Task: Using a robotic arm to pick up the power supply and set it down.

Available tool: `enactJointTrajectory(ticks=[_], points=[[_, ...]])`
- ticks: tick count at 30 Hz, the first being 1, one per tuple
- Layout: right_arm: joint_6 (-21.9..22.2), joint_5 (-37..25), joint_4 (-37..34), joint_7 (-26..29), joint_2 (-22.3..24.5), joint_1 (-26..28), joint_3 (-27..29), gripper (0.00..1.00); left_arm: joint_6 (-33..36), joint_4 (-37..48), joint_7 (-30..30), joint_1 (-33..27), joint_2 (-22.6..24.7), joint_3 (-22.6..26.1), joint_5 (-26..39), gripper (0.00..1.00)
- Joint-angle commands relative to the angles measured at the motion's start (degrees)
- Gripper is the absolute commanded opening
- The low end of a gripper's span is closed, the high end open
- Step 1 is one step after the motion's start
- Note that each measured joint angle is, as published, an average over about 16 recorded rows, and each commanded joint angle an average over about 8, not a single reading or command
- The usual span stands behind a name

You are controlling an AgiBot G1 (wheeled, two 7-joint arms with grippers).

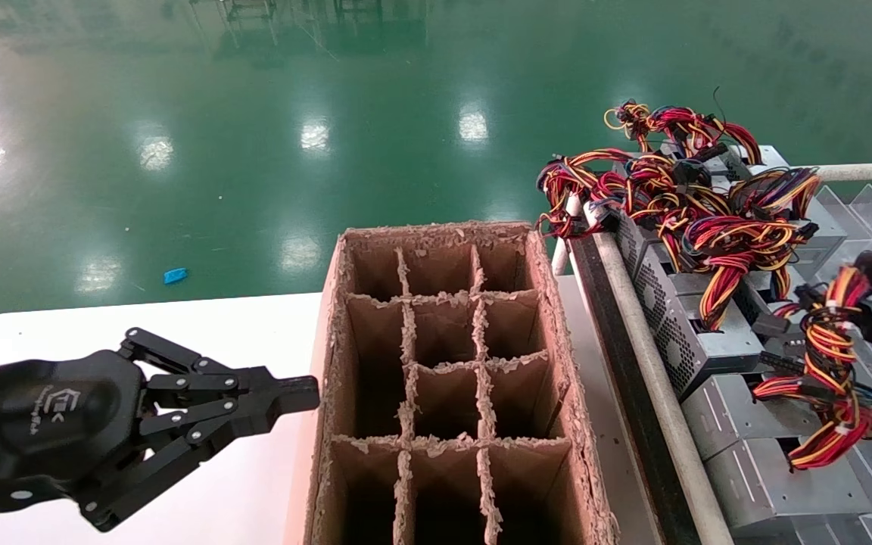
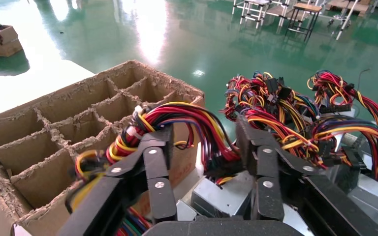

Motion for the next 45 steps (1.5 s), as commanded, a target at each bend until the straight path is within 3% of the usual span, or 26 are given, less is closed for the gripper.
enactJointTrajectory(ticks=[1,13,24,33,34,42,45], points=[[-0.1,-0.2,0.0,0.1,0.3,0.0,0.0,1.0,0.0,0.0,0.0,0.0,0.0,0.0,0.0,0.0],[-0.2,0.0,1.1,2.5,1.8,0.6,0.8,1.0,0.0,0.0,0.0,0.0,0.0,0.0,0.0,0.0],[-6.2,8.8,1.4,-0.3,2.1,1.6,0.7,1.0,0.0,0.0,0.0,0.0,0.0,0.0,0.0,0.0],[-8.1,1.5,2.3,4.0,-2.9,-1.1,8.8,1.0,0.0,0.0,0.0,0.0,0.0,0.0,0.0,0.0],[-8.3,0.5,2.4,4.5,-3.6,-1.5,9.8,1.0,0.0,0.0,0.0,0.0,0.0,0.0,0.0,0.03],[-10.5,-7.0,3.1,9.1,-9.0,-4.5,18.0,1.0,0.0,0.0,0.0,0.0,0.0,0.0,0.0,1.0],[-11.3,-9.8,3.4,10.9,-11.1,-5.7,21.2,1.0,0.0,0.0,0.0,0.0,0.0,0.0,0.0,1.0]])
